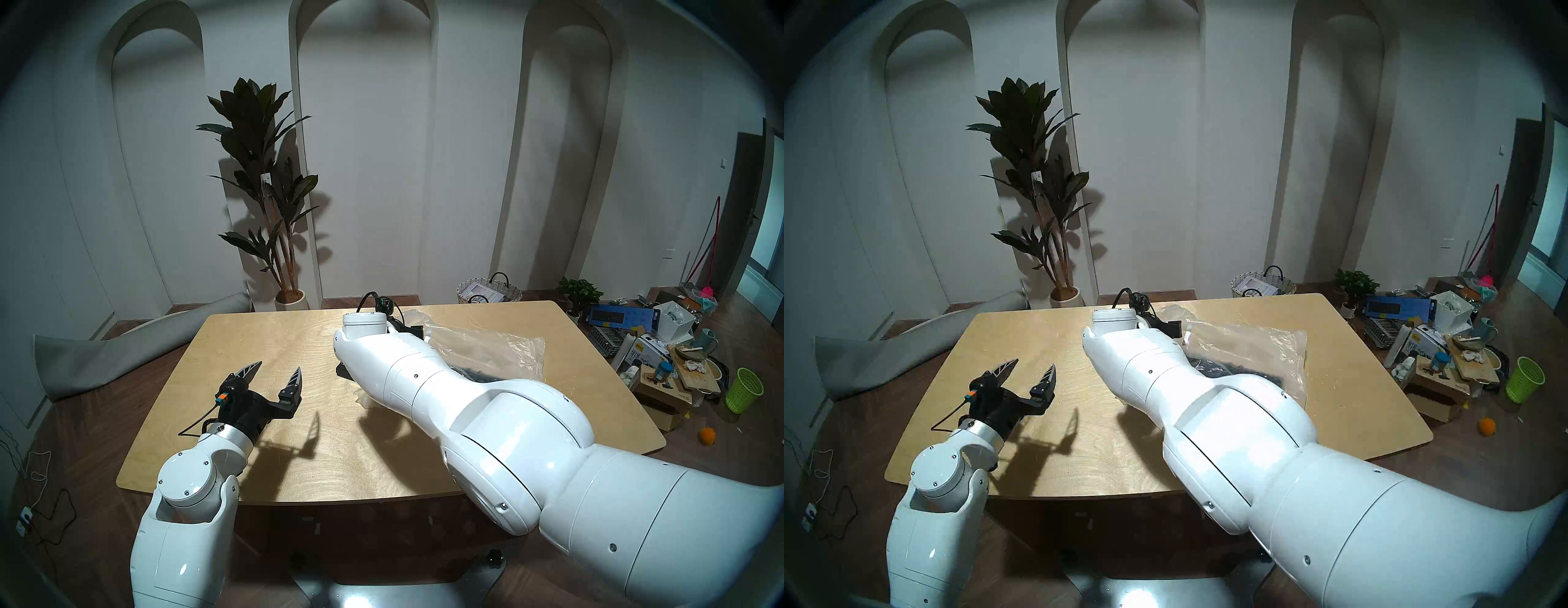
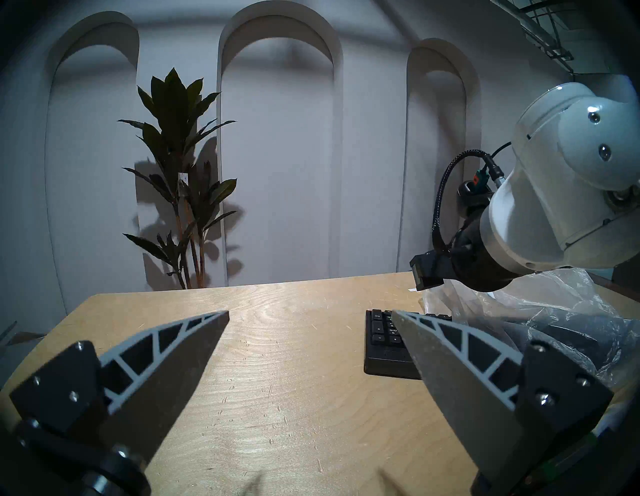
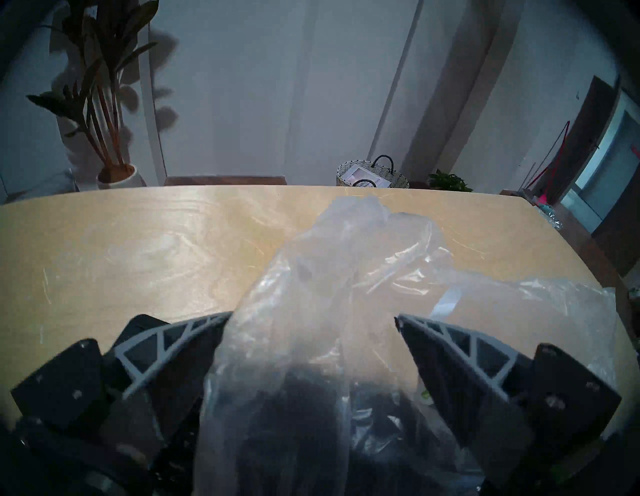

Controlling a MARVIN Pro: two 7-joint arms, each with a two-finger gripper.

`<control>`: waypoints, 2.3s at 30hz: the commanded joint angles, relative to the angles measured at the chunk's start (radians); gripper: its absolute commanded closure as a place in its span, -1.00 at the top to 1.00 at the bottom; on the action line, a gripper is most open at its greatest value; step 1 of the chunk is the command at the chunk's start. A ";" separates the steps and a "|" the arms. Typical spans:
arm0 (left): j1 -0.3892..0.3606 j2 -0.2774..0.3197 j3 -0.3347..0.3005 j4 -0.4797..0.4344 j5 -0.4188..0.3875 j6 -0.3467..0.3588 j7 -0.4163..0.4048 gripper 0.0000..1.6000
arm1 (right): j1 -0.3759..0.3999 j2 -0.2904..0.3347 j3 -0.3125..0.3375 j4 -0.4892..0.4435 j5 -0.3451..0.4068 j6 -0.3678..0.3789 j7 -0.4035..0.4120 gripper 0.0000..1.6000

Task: Unwrap the new keyboard and set the wrapping aside

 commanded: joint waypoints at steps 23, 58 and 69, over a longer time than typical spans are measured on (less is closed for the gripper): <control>-0.008 -0.001 0.002 -0.017 -0.002 -0.004 -0.002 1.00 | -0.017 0.029 0.024 -0.154 -0.026 -0.174 -0.134 -1.00; -0.010 0.000 0.001 0.010 0.000 -0.004 -0.001 1.00 | 0.003 0.124 -0.137 -0.409 -0.135 -0.260 0.017 -1.00; -0.012 0.001 0.001 0.016 0.000 -0.004 -0.001 1.00 | 0.035 0.164 -0.150 -0.534 -0.159 -0.313 0.059 -1.00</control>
